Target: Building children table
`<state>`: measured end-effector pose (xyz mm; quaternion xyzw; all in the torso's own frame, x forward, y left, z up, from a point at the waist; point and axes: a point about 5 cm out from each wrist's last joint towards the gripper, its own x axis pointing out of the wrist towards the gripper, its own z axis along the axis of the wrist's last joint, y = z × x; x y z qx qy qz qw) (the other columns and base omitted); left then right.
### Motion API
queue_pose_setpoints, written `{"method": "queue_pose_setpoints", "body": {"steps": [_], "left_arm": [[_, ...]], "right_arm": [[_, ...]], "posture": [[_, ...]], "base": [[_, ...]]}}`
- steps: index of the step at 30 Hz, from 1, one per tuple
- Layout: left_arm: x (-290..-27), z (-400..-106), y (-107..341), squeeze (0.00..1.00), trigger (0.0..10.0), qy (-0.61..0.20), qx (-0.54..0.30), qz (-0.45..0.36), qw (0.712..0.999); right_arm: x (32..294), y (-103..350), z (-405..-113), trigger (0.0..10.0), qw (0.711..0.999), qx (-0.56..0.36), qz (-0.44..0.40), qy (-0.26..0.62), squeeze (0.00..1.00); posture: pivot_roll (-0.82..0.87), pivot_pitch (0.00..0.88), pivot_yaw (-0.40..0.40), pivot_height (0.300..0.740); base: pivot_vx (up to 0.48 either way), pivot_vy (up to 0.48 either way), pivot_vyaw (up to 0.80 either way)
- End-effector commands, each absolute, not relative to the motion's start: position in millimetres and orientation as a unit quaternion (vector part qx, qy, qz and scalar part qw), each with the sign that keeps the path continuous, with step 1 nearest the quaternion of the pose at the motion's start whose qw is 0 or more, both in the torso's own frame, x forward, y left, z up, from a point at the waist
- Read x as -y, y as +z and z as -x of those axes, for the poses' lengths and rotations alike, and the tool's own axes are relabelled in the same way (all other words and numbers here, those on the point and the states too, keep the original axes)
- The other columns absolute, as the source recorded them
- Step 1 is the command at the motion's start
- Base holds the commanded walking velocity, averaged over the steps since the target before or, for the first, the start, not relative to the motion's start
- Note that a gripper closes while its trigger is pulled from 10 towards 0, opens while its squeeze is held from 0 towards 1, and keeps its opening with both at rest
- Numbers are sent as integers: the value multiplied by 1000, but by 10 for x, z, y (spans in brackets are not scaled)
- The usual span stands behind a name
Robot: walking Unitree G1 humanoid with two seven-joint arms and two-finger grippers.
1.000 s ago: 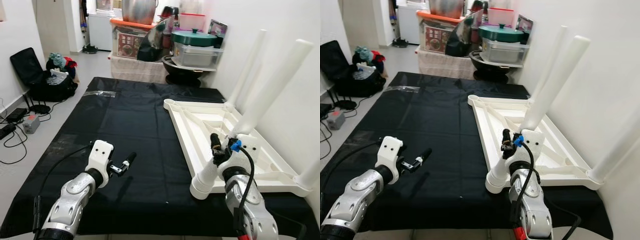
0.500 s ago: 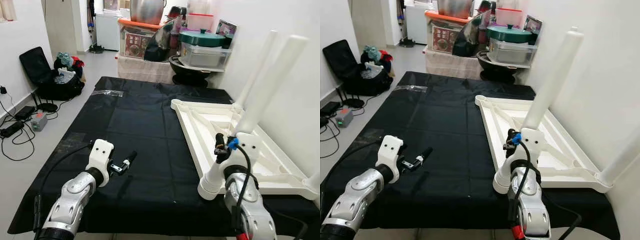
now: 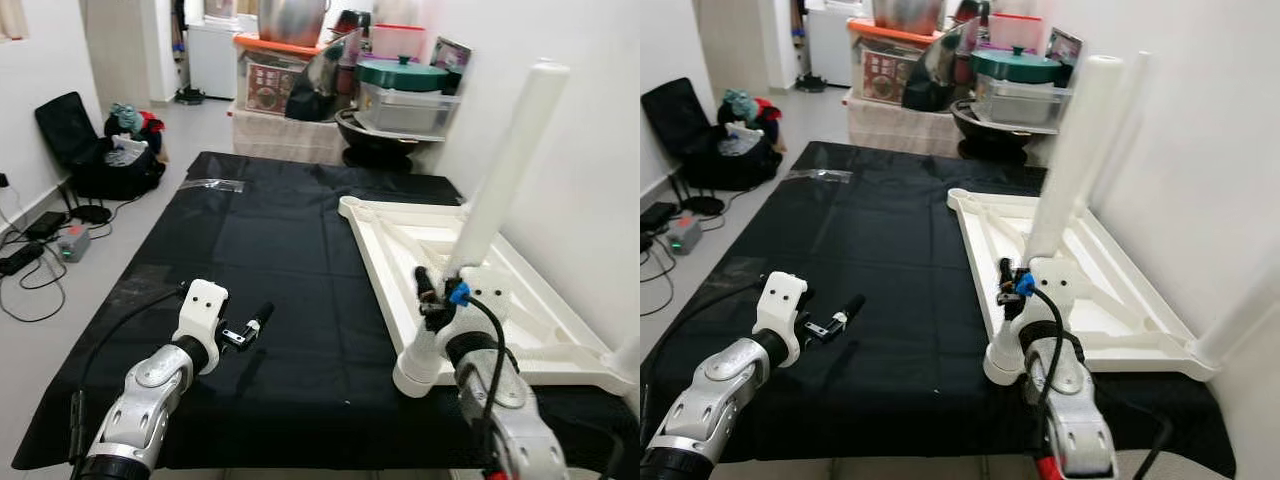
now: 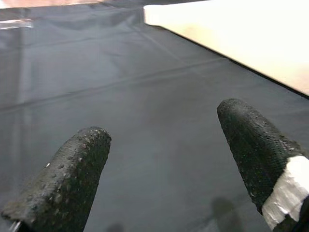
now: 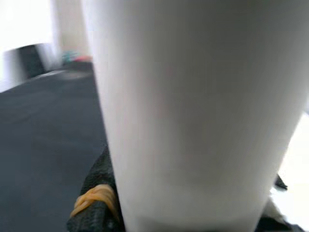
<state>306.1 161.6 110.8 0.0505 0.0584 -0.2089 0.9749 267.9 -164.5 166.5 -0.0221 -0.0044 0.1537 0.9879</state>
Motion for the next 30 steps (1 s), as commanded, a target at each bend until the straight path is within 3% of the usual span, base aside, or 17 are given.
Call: {"method": "queue_pose_setpoints", "body": {"steps": [1, 3, 5, 10, 11, 16, 22, 30], "left_arm": [[-1568, -3084, 1122, 0, 10000, -216, -55, -53, 974], [-1566, -3085, 1122, 0, 10000, -216, -55, -53, 973], [-1565, -3086, 1119, 0, 10000, -217, -55, -52, 973], [-1570, -3081, 1112, 0, 10000, -218, -57, -52, 973], [-1573, -3077, 1108, 0, 10000, -219, -59, -52, 973], [-1575, -3075, 1108, 0, 10000, -219, -60, -52, 972], [-1573, -3076, 1102, 0, 10000, -219, -62, -50, 972], [-1589, -3056, 1091, 0, 10000, -217, -64, -49, 973]], "right_arm": [[1440, 1406, -2574, 10000, 967, -71, -12, 245, 0], [1381, 1396, -2511, 10000, 954, -79, -6, 290, 0], [1278, 1417, -2369, 10000, 923, -84, -16, 376, 0], [1174, 1439, -2248, 10000, 892, -81, -30, 445, 0], [1135, 1420, -2199, 10000, 872, -78, -32, 482, 0], [1136, 1440, -2190, 10000, 861, -66, -40, 503, 0], [1205, 1585, -2259, 10000, 816, -34, -85, 571, 0], [1214, 1693, -2265, 10000, 786, -22, -100, 609, 0]], "posture": [[30, 0, -93, 740], [30, 0, -93, 740], [37, 0, -97, 740], [42, 0, -101, 740], [49, 0, -102, 740], [51, 0, -102, 740], [73, 0, -115, 740], [82, 0, -121, 740]], "base": [[0, 0, 0], [0, 0, 0], [0, 0, 0], [0, 0, 0], [0, 0, 0], [0, 0, 0], [0, 0, 0], [0, 0, 0]]}}
